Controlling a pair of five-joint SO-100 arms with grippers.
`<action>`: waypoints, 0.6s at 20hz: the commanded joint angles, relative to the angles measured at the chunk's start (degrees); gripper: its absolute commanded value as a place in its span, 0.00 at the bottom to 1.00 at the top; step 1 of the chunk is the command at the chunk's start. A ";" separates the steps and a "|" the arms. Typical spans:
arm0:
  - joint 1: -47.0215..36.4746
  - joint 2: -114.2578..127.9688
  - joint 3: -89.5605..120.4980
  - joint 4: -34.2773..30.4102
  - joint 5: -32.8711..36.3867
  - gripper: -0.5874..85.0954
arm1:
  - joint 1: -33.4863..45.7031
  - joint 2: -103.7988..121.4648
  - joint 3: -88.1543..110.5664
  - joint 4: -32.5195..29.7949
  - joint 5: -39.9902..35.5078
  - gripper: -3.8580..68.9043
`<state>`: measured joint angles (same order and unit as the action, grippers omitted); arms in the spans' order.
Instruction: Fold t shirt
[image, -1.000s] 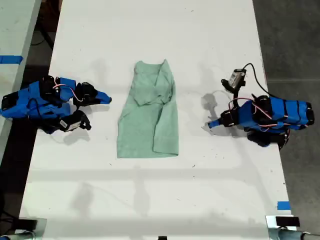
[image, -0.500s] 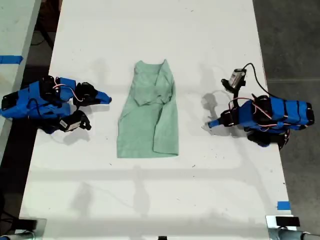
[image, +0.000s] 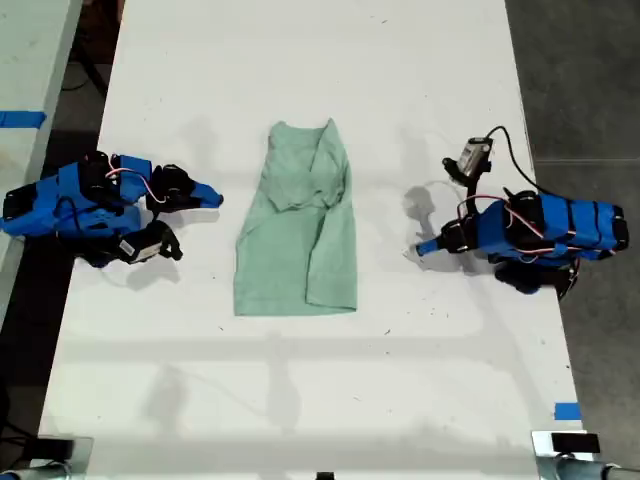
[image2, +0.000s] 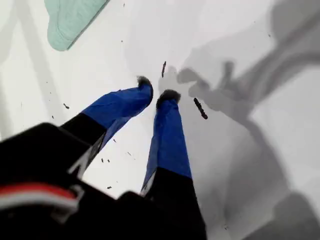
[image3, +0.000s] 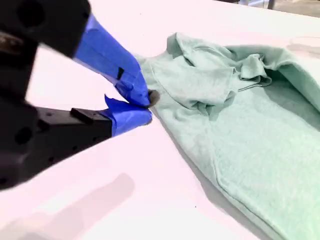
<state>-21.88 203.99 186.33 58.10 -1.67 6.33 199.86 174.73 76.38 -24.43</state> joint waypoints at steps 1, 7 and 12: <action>0.00 -0.09 2.37 0.09 -0.26 0.00 | 0.18 0.53 3.25 0.18 -0.53 0.13; 0.00 -0.09 2.37 0.09 -0.44 0.00 | 0.70 0.18 3.25 0.26 0.53 0.13; 0.00 -0.09 2.37 0.09 -0.44 0.00 | 0.53 0.53 3.25 0.18 -0.35 0.16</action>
